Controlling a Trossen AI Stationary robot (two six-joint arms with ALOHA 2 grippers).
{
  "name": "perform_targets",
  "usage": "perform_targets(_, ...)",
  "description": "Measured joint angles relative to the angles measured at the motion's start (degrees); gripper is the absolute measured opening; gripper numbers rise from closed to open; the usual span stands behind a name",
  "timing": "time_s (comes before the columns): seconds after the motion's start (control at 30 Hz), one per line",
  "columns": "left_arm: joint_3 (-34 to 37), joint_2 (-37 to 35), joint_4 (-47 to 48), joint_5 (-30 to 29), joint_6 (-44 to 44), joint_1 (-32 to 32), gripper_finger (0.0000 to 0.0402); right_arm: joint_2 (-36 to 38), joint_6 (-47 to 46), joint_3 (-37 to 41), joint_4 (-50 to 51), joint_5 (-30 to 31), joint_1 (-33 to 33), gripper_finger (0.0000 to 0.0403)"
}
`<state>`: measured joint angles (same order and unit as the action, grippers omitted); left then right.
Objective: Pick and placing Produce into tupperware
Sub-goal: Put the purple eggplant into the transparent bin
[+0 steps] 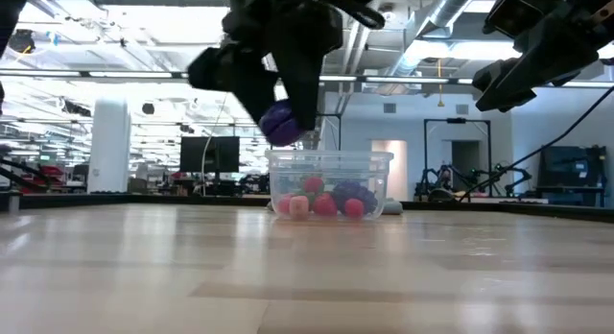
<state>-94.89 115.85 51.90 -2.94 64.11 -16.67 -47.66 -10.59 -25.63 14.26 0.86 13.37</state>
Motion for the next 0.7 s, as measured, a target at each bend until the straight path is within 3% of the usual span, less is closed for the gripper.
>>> perform_targets(0.23, -4.8, -0.1, 6.2, -4.9, -12.9, 5.6, 0.0157, 0.0, -1.4, 0.0, -0.1, 0.6, 0.0, 0.0191)
perform_targets(0.7, -5.9, -0.1, 9.0, -3.8, -41.1, 18.2, 0.0155, 0.0, -10.9, 0.0, -0.1, 4.0, 0.0, 0.0191)
